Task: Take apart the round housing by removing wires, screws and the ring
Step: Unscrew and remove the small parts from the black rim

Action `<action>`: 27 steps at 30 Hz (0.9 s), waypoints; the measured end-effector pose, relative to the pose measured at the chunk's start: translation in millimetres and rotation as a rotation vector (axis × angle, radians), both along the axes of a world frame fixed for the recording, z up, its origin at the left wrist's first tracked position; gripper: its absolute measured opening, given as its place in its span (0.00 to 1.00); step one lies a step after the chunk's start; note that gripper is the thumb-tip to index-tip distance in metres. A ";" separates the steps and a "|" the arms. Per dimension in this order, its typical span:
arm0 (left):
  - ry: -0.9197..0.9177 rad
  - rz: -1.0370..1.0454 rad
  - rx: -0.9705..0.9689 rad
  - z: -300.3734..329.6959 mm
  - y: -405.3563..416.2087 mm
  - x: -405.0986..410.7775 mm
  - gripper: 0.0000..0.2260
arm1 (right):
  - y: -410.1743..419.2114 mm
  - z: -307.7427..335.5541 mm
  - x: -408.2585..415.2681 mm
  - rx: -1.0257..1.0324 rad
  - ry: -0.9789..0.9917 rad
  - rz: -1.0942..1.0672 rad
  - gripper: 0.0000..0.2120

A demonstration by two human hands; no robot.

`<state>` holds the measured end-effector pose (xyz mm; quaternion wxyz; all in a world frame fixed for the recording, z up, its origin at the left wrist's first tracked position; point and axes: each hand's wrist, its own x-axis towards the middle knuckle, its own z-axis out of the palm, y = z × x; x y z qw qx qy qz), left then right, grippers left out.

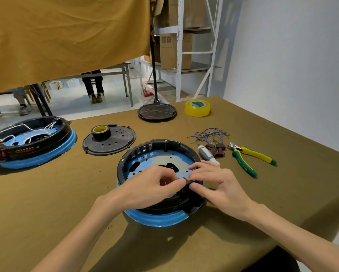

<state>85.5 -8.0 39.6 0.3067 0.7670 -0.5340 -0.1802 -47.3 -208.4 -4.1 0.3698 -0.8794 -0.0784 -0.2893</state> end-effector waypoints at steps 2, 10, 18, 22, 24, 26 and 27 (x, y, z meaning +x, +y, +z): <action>0.002 0.000 -0.012 1.0 -1.3 -1.3 0.19 | 1.7 -2.8 -0.8 -0.007 -0.022 -0.014 0.08; -0.028 0.063 -0.069 -0.1 -4.7 -4.0 0.24 | 4.8 -2.6 0.0 0.015 -0.053 -0.019 0.10; -0.122 0.125 -0.101 -4.3 -8.2 -5.6 0.24 | 14.8 -1.8 -2.0 0.031 -0.081 -0.079 0.11; -0.116 0.091 -0.115 -5.7 -8.7 -3.3 0.25 | 17.1 4.4 -4.7 -0.096 -0.076 -0.121 0.09; -0.132 0.079 -0.114 -6.7 -9.1 -1.6 0.24 | 17.1 8.2 -5.3 -0.177 -0.040 -0.131 0.08; -0.172 0.093 -0.113 -6.7 -7.4 -2.6 0.23 | 18.7 12.5 -5.2 -0.267 -0.005 -0.134 0.09; -0.210 0.117 -0.123 -6.8 -6.0 -3.6 0.23 | 19.4 14.4 -4.8 -0.325 0.017 -0.133 0.09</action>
